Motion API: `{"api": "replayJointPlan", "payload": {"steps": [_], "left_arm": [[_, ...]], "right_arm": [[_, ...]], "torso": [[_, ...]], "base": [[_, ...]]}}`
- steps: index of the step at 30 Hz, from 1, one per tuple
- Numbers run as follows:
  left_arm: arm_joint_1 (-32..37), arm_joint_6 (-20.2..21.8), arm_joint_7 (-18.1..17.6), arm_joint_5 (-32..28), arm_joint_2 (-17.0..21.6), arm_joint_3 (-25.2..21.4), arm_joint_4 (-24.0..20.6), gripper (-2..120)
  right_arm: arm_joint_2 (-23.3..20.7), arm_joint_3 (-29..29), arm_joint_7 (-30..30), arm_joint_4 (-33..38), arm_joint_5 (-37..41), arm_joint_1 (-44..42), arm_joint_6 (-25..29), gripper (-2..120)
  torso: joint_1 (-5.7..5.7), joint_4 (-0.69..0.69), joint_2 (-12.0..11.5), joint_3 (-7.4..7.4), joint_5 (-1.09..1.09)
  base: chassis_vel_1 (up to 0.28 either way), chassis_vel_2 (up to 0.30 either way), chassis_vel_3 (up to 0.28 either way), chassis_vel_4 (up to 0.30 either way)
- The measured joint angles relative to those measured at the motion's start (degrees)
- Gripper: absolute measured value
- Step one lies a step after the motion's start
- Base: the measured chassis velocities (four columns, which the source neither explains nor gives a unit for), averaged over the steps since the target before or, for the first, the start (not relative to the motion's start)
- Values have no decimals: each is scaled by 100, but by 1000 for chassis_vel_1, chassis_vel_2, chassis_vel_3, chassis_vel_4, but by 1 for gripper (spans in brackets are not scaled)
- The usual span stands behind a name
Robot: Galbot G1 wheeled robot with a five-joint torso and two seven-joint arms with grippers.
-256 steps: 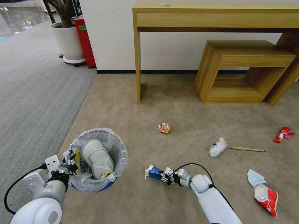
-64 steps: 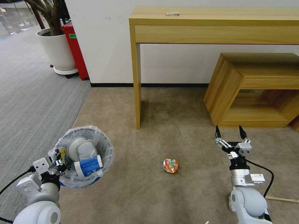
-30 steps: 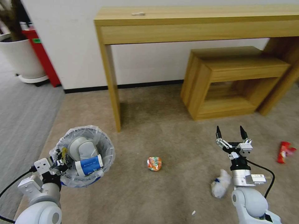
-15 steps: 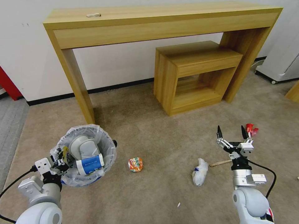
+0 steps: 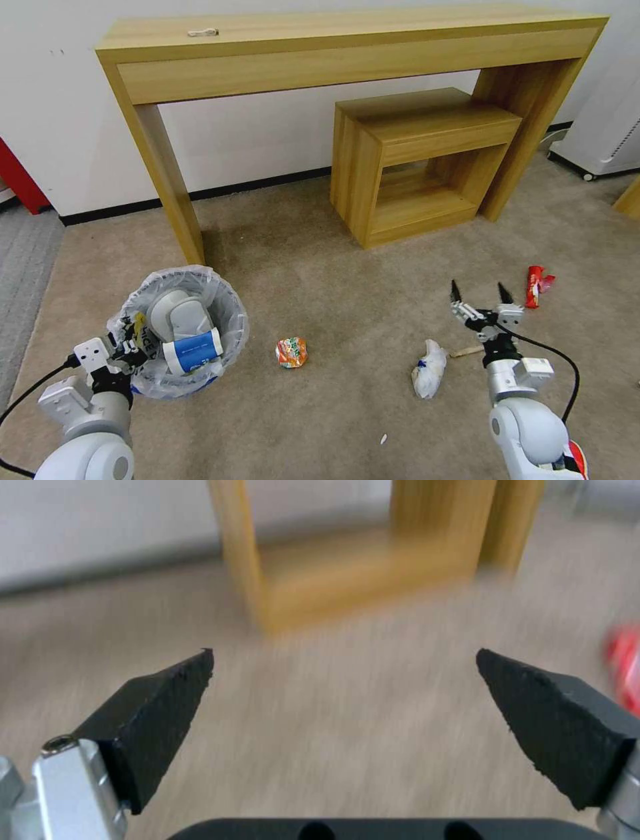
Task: Pick up the trash bin and place the garbage on the floor into it.
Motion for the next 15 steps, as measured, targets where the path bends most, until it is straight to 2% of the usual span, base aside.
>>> {"api": "replayJointPlan", "payload": {"steps": [1, 2, 4, 5, 8, 15], "left_arm": [[11, 0, -2, 0, 0, -1, -13, 1], [11, 0, -2, 0, 0, -1, -13, 1], [27, 0, -2, 2, 4, -15, -22, 1], [27, 0, -2, 2, 4, -15, -22, 1], [49, -5, -2, 8, 19, -40, -16, 1], [50, -6, 2, 91, 1, -14, 7, 1]], "right_arm": [[-80, -213, 261, -17, 318, 106, -761, 100], [-80, -213, 261, -17, 318, 106, -761, 100], [-149, -546, 659, -230, 787, 375, -1647, 100], [-149, -546, 659, -230, 787, 375, -1647, 100], [-145, -880, 985, -643, 1160, 783, -2267, 100], [-73, -1095, 991, -1276, 1251, 1214, -2459, 100]], "torso": [[0, 0, 0, 0, 0], [0, 0, 0, 0, 0], [0, 0, 0, 0, 0], [0, 0, 0, 0, 0], [0, 1, 0, 0, 0], [0, 0, 0, 0, 0]], "base": [[0, 0, 0, 0], [0, 0, 0, 0], [0, 0, 0, 0], [0, 0, 0, 0], [0, 0, 0, 0], [0, 0, 0, 0]]}}
